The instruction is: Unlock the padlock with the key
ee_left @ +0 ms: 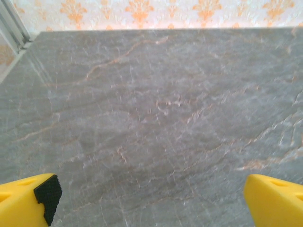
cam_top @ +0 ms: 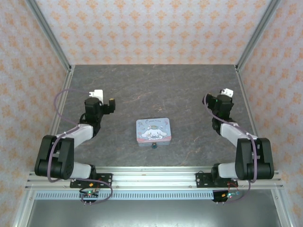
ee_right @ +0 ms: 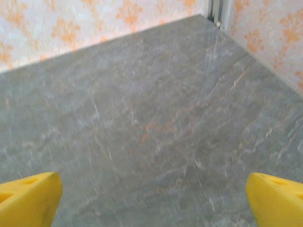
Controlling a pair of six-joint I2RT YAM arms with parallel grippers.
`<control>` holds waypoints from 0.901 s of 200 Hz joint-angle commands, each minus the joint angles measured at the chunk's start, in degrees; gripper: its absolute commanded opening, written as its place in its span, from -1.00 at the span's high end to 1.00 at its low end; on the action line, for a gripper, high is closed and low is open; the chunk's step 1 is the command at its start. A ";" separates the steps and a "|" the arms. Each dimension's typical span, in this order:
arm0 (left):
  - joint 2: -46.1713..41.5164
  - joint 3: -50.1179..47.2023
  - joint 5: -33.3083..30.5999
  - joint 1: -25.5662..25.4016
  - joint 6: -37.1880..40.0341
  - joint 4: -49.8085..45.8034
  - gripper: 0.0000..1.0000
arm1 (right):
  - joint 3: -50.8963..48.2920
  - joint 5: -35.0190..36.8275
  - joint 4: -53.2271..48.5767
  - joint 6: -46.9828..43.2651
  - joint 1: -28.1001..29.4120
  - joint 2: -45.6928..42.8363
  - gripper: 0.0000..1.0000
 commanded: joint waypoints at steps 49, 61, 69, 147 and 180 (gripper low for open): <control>-9.01 13.24 0.28 -2.85 -20.73 -31.83 -1.00 | 7.48 -28.64 -19.00 18.65 -0.26 -5.04 -0.86; -9.58 15.28 0.56 -4.49 -24.85 -36.79 -1.00 | 8.52 -33.47 -23.32 19.05 0.37 -4.95 -0.71; -9.67 16.73 0.42 -5.67 -27.65 -40.58 -1.00 | 9.00 -35.13 -26.73 19.03 1.27 -4.79 -0.66; -11.15 16.77 6.89 -21.12 -41.79 -52.63 -1.00 | -3.00 -33.70 -29.46 27.00 21.29 -13.48 -0.48; -11.51 14.60 5.64 -26.80 -46.02 -53.01 -1.00 | -6.22 -31.03 -24.26 31.84 28.74 -13.10 -0.44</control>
